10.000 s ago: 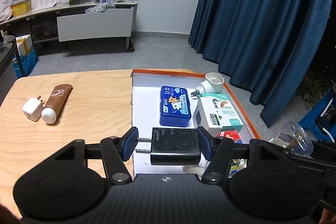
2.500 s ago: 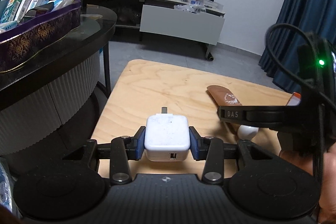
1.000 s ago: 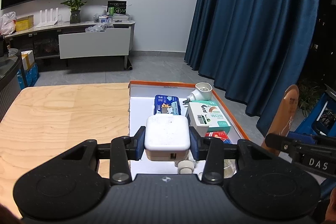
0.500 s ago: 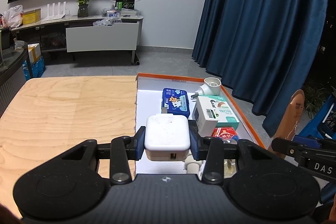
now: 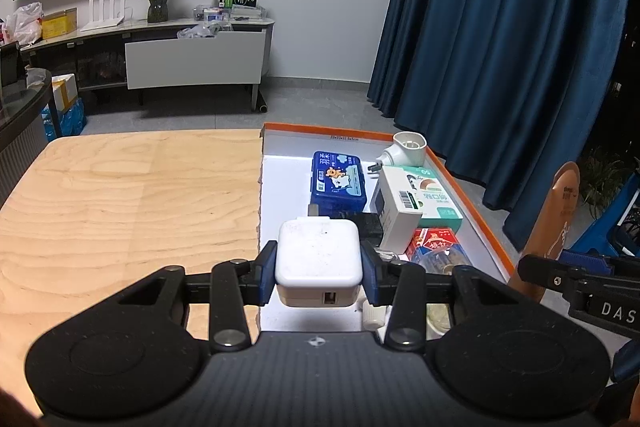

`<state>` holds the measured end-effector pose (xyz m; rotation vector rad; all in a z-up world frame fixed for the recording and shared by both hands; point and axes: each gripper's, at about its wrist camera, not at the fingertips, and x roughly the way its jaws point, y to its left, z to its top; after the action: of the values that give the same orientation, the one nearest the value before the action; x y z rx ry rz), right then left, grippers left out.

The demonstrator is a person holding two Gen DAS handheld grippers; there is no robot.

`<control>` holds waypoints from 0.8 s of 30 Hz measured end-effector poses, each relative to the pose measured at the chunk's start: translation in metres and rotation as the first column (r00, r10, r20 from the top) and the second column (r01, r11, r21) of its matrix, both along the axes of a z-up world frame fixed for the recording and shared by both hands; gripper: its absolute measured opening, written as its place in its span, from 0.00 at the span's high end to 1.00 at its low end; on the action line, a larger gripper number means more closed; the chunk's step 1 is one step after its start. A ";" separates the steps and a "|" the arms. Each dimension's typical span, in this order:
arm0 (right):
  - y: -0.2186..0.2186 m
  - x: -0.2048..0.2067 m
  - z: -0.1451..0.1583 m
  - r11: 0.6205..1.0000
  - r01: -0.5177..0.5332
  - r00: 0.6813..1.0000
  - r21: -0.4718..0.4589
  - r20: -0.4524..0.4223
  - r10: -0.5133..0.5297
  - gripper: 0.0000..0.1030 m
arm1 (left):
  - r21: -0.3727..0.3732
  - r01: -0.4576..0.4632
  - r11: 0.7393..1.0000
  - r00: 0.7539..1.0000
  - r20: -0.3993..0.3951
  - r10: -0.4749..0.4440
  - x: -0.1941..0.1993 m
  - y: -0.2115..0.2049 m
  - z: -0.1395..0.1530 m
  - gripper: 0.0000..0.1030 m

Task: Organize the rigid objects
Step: 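Carry the white adapter with the left gripper while the right carries the hand cream over the lid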

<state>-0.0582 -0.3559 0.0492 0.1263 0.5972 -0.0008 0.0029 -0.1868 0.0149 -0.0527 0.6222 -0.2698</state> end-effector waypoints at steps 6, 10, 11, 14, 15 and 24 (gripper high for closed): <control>0.001 0.004 -0.001 1.000 -0.010 1.000 -0.006 -0.011 0.010 0.55 | 0.002 0.001 1.000 1.000 -0.009 -0.001 0.001 0.000 -0.002 0.59; 0.000 0.005 -0.001 1.000 -0.010 1.000 -0.011 -0.014 0.009 0.55 | 0.004 0.001 1.000 1.000 -0.010 -0.001 0.002 0.001 -0.002 0.59; 0.000 0.005 -0.001 1.000 -0.009 1.000 -0.012 -0.015 0.009 0.55 | 0.004 0.001 1.000 1.000 -0.010 -0.001 0.002 0.001 -0.002 0.59; 0.001 0.006 -0.001 1.000 -0.012 1.000 -0.015 -0.016 0.011 0.55 | 0.006 0.003 1.000 1.000 -0.011 -0.003 0.002 0.000 -0.002 0.59; 0.002 0.006 -0.001 1.000 -0.012 1.000 -0.018 -0.017 0.012 0.55 | 0.006 0.003 1.000 1.000 -0.012 -0.002 0.002 0.000 -0.003 0.59; 0.004 0.008 -0.003 0.999 -0.022 0.999 -0.023 -0.025 0.021 0.54 | 0.007 0.007 1.000 1.000 -0.009 -0.007 0.003 -0.001 -0.003 0.59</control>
<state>-0.0504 -0.3523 0.0465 0.0971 0.6230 0.0114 0.0063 -0.1877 0.0120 -0.0451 0.6328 -0.2741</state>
